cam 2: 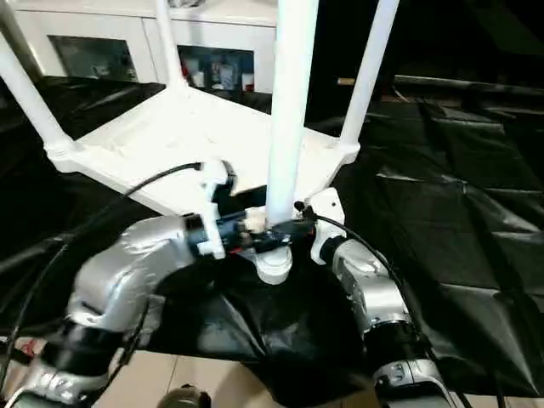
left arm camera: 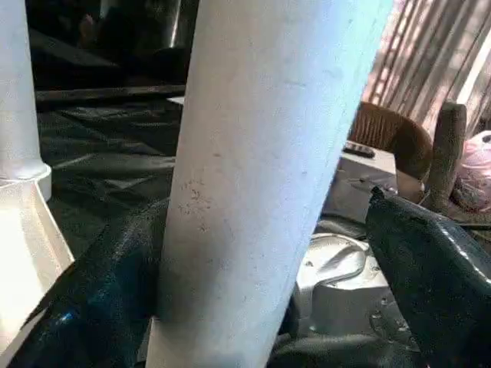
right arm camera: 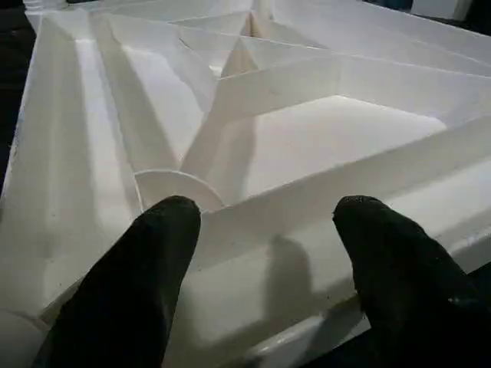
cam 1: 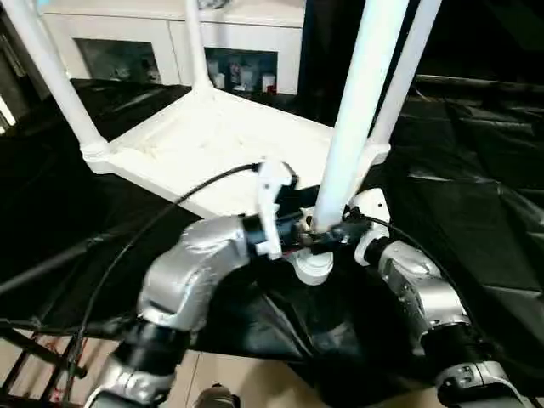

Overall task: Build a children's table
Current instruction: Rotate table base

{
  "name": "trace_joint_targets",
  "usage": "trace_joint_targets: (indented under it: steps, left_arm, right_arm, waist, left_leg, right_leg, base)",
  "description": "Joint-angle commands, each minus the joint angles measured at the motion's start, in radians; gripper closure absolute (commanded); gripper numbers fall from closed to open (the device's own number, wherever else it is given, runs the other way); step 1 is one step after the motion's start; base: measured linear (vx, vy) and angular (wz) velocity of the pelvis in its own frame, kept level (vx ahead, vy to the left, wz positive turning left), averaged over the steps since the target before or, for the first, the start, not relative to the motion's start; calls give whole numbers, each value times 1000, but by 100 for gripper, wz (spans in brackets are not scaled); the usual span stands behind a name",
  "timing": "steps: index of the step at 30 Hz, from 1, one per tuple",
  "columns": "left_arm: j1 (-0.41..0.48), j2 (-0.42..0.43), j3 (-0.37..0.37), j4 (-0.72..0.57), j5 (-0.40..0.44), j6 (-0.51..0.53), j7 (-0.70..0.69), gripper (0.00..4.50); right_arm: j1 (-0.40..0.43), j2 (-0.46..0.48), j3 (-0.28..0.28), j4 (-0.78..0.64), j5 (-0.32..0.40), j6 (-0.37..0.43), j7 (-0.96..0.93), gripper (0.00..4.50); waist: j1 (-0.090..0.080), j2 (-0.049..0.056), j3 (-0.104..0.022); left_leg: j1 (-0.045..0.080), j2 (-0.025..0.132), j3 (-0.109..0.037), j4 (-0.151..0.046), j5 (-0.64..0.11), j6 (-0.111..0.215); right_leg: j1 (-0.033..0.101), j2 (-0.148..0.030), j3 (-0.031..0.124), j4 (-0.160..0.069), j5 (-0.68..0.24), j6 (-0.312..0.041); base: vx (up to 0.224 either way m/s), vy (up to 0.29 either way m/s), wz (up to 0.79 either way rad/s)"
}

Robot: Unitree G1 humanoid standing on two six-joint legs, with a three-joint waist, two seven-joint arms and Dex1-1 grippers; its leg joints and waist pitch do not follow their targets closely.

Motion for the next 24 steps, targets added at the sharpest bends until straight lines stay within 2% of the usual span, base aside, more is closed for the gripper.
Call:
trace_joint_targets:
  steps: [1, 3, 4, 5, 7, 9, 13, 16, 19, 22, 24]
  left_arm:
    - [-14, -3, 7, 8, -3, -16, -10, 4]
    - [-15, -4, 9, 10, -4, -20, -12, 4]
    - [-17, -7, 13, 12, -12, -21, -21, 4]
    - [-20, -12, 17, 12, -23, -24, -37, 4]
    - [-23, -14, 18, 15, -23, -26, -42, 4]
    - [-31, -17, 19, 24, -29, -30, -52, 4]
    - [-39, -24, 20, 15, -55, -15, -72, 4]
    - [-41, -36, 21, 3, -78, -1, -81, 4]
    - [-42, -48, 17, -7, -95, 13, -87, 4]
    - [-38, -65, -11, -23, -97, 24, -95, 4]
    - [-37, -74, -19, -28, -101, 30, -98, 4]
  right_arm:
    - [-39, -16, -80, 29, 14, -65, -76, 122]
    - [-48, -16, -98, 40, 15, -81, -104, 122]
    - [-76, -20, -143, 72, 31, -77, -164, 122]
    - [-110, -47, -165, 125, 6, -82, -237, 122]
    - [-120, -59, -157, 150, -17, -81, -264, 122]
    - [-154, -85, -139, 241, -59, -60, -327, 122]
    - [-191, -80, -104, 359, -68, -45, -267, 122]
    - [-222, -57, -90, 438, -88, -80, -228, 122]
    - [-243, -36, -93, 474, -75, -105, -178, 122]
    - [-296, -2, -107, 537, -61, -151, -148, 122]
    - [-312, 9, -101, 559, -59, -166, -132, 122]
  waist:
    - [-1, 4, -84]
    - [-1, 4, -82]
    - [-1, 5, -82]
    - [-4, 10, -83]
    - [-3, 9, -83]
    - [-4, 8, -86]
    - [-7, 11, -91]
    - [-11, 13, -92]
    - [-7, 16, -94]
    - [-9, 15, -95]
    - [-12, 15, -98]
  left_leg:
    - [15, 20, -4, -54, -136, -12]
    - [14, 18, -2, -53, -133, -11]
    - [14, 17, -3, -54, -130, -11]
    - [16, 18, -2, -54, -135, -14]
    - [17, 15, -1, -51, -129, -21]
    - [12, 11, 0, -49, -106, -16]
    - [8, 9, 2, -44, -100, 4]
    - [5, 13, 2, -42, -92, 24]
    - [6, 16, 1, -38, -73, 42]
    - [4, 19, 1, -37, -71, 50]
    - [1, 18, 0, -33, -42, 63]
  right_leg:
    - [49, -76, 48, -72, 71, -187]
    - [48, -73, 48, -71, 71, -192]
    - [49, -72, 47, -71, 69, -190]
    - [46, -73, 47, -72, 58, -190]
    - [47, -69, 46, -73, 56, -188]
    - [51, -69, 45, -69, 79, -181]
    - [53, -68, 43, -67, 102, -191]
    - [51, -70, 41, -64, 119, -223]
    - [50, -69, 39, -59, 145, -233]
    - [48, -72, 39, -56, 150, -245]
    - [49, -71, 38, -51, 190, -251]
  base:
    - [0, 0, 0]
    - [0, 0, 0]
    - [0, 0, 0]
    - [0, 0, 0]
    - [0, 0, 0]
    - [0, 0, 0]
    - [0, 0, 0]
    - [0, 0, 0]
    - [0, 0, 0]
    - [0, 0, 0]
    - [0, 0, 0]
